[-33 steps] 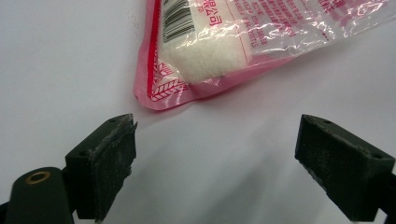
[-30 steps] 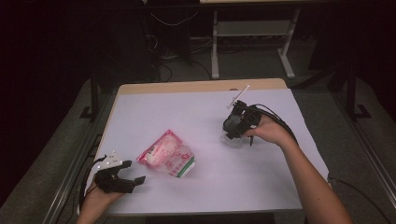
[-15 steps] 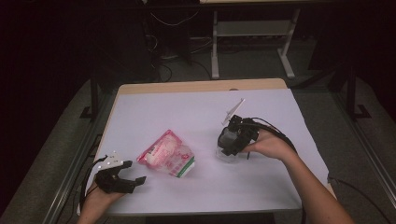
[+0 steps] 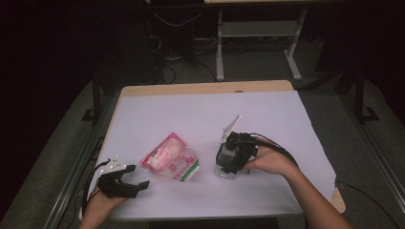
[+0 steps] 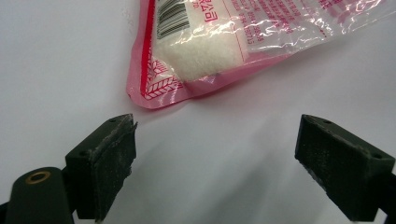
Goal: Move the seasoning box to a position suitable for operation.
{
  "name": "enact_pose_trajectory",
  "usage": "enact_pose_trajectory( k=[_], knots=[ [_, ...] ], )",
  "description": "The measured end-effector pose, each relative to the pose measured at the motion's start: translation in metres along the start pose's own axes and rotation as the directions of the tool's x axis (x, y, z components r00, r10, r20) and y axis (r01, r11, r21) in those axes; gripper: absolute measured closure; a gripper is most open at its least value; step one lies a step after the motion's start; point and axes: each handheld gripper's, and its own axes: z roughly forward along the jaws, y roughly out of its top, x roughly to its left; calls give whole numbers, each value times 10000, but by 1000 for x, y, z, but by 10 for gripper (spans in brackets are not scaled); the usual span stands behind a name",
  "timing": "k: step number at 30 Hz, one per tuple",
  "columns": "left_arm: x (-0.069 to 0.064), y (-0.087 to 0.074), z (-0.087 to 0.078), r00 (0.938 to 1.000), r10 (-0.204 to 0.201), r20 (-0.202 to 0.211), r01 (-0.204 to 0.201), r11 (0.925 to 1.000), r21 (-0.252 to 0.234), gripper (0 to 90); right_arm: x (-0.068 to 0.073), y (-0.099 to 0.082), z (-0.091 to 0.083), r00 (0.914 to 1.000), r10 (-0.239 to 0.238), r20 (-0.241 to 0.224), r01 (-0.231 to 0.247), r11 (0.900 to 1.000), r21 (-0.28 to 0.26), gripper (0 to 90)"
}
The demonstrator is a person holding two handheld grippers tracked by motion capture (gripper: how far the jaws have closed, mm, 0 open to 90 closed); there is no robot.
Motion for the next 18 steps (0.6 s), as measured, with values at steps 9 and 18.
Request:
enact_pose_trajectory(
  k=[9, 18],
  knots=[
    [0, 0, 0, 10000, 94, 9, -94, 10000, -3, 119, 12, 3, 10, 9981, -611, 52, 609, 9978, 277, 150],
    [-1, 0, 0, 9999, 104, 40, -105, 9999, 25, 119, 13, 0, 10, 9980, -605, 160, 607, 9980, -156, 115]
  ],
)
